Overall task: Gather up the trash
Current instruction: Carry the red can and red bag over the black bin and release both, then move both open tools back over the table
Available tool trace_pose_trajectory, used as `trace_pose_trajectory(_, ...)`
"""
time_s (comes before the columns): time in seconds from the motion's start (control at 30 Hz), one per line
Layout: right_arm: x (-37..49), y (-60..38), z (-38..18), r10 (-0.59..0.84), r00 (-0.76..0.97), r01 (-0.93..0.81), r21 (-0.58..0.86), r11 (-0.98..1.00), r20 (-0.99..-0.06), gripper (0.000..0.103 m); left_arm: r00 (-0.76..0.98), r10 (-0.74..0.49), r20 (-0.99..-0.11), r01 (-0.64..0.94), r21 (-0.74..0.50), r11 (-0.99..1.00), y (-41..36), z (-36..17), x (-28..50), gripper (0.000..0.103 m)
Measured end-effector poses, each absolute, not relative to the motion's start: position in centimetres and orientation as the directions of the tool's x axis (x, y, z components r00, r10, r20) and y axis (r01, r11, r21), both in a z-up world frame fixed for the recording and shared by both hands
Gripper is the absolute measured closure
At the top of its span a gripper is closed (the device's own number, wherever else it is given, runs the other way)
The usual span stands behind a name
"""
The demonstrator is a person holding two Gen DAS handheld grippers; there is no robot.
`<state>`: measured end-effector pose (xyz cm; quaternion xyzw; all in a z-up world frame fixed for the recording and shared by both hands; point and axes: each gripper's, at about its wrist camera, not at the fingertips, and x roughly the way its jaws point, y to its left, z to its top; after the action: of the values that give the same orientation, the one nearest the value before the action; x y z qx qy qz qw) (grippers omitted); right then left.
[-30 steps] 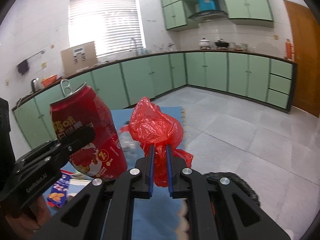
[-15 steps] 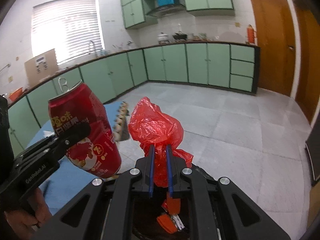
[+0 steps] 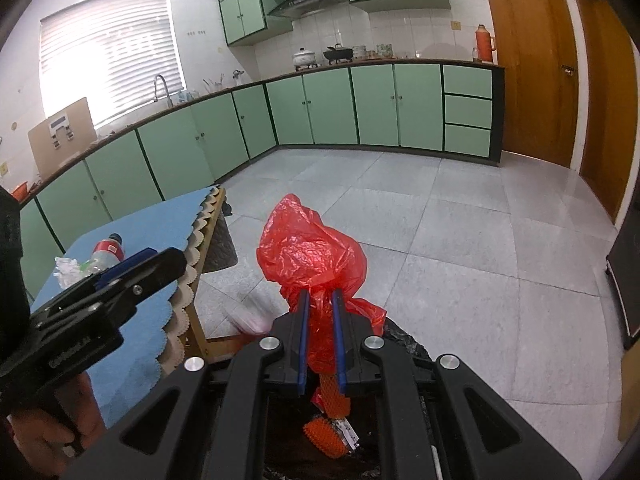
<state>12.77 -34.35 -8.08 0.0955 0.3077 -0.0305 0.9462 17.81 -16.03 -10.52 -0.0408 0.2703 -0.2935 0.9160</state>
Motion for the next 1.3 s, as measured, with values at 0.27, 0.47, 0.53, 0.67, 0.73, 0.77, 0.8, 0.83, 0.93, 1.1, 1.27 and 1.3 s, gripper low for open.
trace_pose_trajectory(0.27,12.7,-34.2,-7.9,-0.027,0.814,0.126,0.131,0.983,-0.581,0.057,0.698,-0.525,-0.487,0.478,-0.230,0.848,-15.3,-10.4,17.6,0.039)
trace_pose_trajectory(0.47,12.5,-33.9,-7.1,-0.030,0.821,0.124,0.127,0.984,-0.570,0.045,0.721,-0.504,-0.476,0.449,-0.235,0.862,-14.0,-9.2,17.0,0.030)
trace_pose_trajectory(0.53,12.5,-33.6,-6.7,-0.029,0.827,0.122,0.129,0.984,-0.562,0.038,0.731,-0.492,-0.473,0.434,-0.233,0.870,-13.1,-8.6,16.5,0.026)
trace_pose_trajectory(0.67,12.4,-32.0,-6.1,-0.011,0.839,0.101,0.135,0.986,-0.544,0.024,0.772,-0.442,-0.456,0.381,-0.224,0.897,-9.6,-7.2,15.3,0.020)
trace_pose_trajectory(0.73,12.4,-31.0,-5.9,0.006,0.843,0.083,0.141,0.987,-0.537,0.019,0.798,-0.399,-0.451,0.341,-0.207,0.917,-7.5,-6.7,14.5,0.018)
trace_pose_trajectory(0.77,12.5,-30.4,-5.9,0.016,0.845,0.072,0.143,0.987,-0.535,0.016,0.808,-0.380,-0.450,0.325,-0.198,0.925,-6.6,-6.4,14.3,0.017)
trace_pose_trajectory(0.8,12.6,-29.7,-5.8,0.028,0.846,0.059,0.144,0.988,-0.532,0.011,0.820,-0.352,-0.452,0.299,-0.186,0.936,-5.2,-6.2,13.9,0.016)
trace_pose_trajectory(0.83,12.6,-29.0,-5.8,0.038,0.846,0.048,0.147,0.988,-0.532,0.010,0.826,-0.332,-0.455,0.280,-0.179,0.943,-4.3,-5.9,13.6,0.015)
trace_pose_trajectory(0.93,12.9,-26.3,-5.8,0.100,0.840,-0.010,0.169,0.986,-0.533,0.006,0.850,-0.234,-0.472,0.182,-0.154,0.971,0.2,-5.7,12.0,0.013)
trace_pose_trajectory(1.1,13.0,-20.7,-6.3,0.217,0.812,-0.125,0.200,0.972,-0.543,0.006,0.867,-0.073,-0.492,0.022,-0.109,0.994,6.5,-5.7,8.6,0.013)
trace_pose_trajectory(1.27,12.0,-15.5,-6.5,0.305,0.797,-0.229,0.207,0.951,-0.521,0.006,0.854,0.062,-0.516,-0.101,-0.048,0.994,11.0,-7.0,4.9,0.013)
trace_pose_trajectory(1.3,11.7,-14.2,-6.6,0.324,0.791,-0.255,0.201,0.946,-0.519,0.006,0.850,0.080,-0.521,-0.122,-0.046,0.991,11.8,-7.4,4.3,0.013)
